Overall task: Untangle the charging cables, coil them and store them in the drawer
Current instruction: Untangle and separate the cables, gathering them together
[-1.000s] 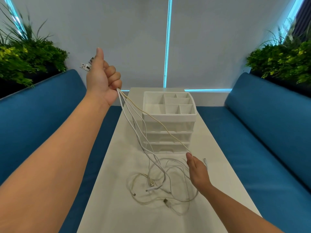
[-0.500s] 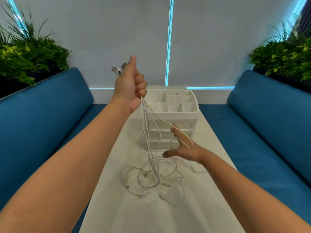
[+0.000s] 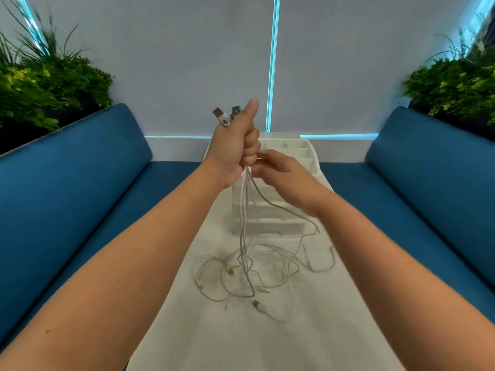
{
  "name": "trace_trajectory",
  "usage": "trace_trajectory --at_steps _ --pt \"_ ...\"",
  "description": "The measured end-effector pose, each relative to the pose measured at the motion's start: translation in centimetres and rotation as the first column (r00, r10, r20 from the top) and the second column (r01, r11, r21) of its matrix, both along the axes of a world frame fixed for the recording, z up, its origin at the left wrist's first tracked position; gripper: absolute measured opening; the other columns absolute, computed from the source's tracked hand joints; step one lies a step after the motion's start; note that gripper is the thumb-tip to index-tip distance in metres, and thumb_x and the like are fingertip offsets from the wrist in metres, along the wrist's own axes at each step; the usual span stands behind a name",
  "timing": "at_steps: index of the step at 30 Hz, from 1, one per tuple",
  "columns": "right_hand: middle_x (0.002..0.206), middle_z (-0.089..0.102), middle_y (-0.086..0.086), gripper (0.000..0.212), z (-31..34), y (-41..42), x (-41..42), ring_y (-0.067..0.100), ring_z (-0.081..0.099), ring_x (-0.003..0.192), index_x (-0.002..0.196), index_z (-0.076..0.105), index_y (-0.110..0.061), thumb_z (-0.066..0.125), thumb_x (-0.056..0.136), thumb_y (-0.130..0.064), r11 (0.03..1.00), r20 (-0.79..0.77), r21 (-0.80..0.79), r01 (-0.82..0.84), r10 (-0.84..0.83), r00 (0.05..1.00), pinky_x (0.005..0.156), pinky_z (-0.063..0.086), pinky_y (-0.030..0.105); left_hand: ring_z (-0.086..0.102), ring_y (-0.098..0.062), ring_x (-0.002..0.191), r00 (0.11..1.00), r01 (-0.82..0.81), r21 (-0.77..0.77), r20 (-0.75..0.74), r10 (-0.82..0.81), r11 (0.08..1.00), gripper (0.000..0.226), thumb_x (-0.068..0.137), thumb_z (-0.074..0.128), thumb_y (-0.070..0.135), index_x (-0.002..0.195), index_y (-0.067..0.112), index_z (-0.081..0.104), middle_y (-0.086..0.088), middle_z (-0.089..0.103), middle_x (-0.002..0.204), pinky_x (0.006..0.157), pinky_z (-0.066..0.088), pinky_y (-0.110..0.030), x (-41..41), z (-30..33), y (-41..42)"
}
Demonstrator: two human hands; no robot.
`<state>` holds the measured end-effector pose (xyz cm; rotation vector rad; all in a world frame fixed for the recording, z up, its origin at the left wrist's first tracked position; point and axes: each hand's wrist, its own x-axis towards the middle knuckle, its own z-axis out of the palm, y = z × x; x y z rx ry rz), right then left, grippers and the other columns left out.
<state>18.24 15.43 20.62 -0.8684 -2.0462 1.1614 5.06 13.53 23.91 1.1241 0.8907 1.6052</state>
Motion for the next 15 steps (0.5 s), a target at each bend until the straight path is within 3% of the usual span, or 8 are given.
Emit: trace_trajectory --at_steps 2,4,6,9,12,15 --pt "0.086 0.062 -0.005 0.019 -1.7 -0.8 -2.4 0.009 0.057 0.078 0.105 0.058 -0.018 0.05 0.088 -0.017 0.997 -0.247 -0.073 0.023 -0.041 0.968 0.073 0.047 0.028 0.014 -0.01 0.044 1.0 0.021 0.005 -0.014 -0.021 1.0 0.054 0.101 0.053 0.038 0.055 0.026 0.027 0.006 0.02 0.048 0.04 0.016 -0.023 0.9 -0.6 -0.2" --pt "0.089 0.061 0.007 0.029 -3.2 -1.6 -3.5 0.019 0.06 0.08 0.109 0.053 -0.012 0.048 0.085 -0.029 0.996 -0.328 -0.078 0.038 -0.062 0.942 0.075 0.053 0.039 0.011 -0.011 0.047 1.0 0.014 -0.007 -0.01 -0.014 1.0 0.054 0.1 0.054 0.039 0.06 0.025 0.021 0.005 0.018 0.05 0.041 0.013 -0.024 1.3 -0.8 -0.5" --pt "0.073 0.052 0.006 0.032 -4.9 -2.1 -3.6 0.015 0.051 0.064 0.099 0.051 -0.009 0.052 0.089 -0.04 0.999 -0.35 -0.011 0.051 -0.052 0.935 0.063 0.048 0.038 0.011 -0.011 0.046 1.0 -0.009 -0.006 0.003 0.009 1.0 0.054 0.1 0.054 0.039 0.061 0.025 0.019 0.005 0.018 0.05 0.04 0.013 -0.023 0.9 -0.7 -1.0" --pt "0.064 0.042 -0.004 0.037 -7.5 -1.6 -2.7 0.009 0.038 0.059 0.078 0.045 -0.011 0.05 0.098 -0.042 0.969 -0.182 0.238 0.071 -0.028 0.983 0.058 0.036 0.032 0.013 -0.009 0.044 0.999 -0.014 0.015 0.039 0.013 1.0 0.055 0.1 0.051 0.042 0.058 0.026 0.02 0.007 0.018 0.048 0.038 0.015 -0.021 0.1 -0.3 -2.0" --pt "0.06 0.042 -0.004 0.038 -9.4 -0.4 -1.7 0.016 0.041 0.055 0.073 0.037 -0.023 0.037 0.097 -0.053 0.915 0.041 0.399 0.067 -0.09 0.995 0.056 0.038 0.04 0.011 -0.009 0.044 0.995 -0.037 -0.006 0.089 0.037 0.999 0.055 0.101 0.05 0.042 0.065 0.024 0.013 0.007 0.016 0.049 0.039 0.013 -0.022 0.0 -1.3 -3.2" --pt "0.067 0.041 -0.009 0.036 -11.0 0.6 -1.3 0.018 0.042 0.065 0.076 0.035 -0.022 0.029 0.1 -0.048 0.863 0.137 0.503 0.038 -0.123 0.983 0.06 0.039 0.039 0.01 -0.009 0.045 0.986 -0.087 0.001 0.143 0.086 0.996 0.054 0.102 0.049 0.04 0.065 0.025 0.013 0.007 0.016 0.048 0.039 0.013 -0.022 0.5 -2.4 -4.2"
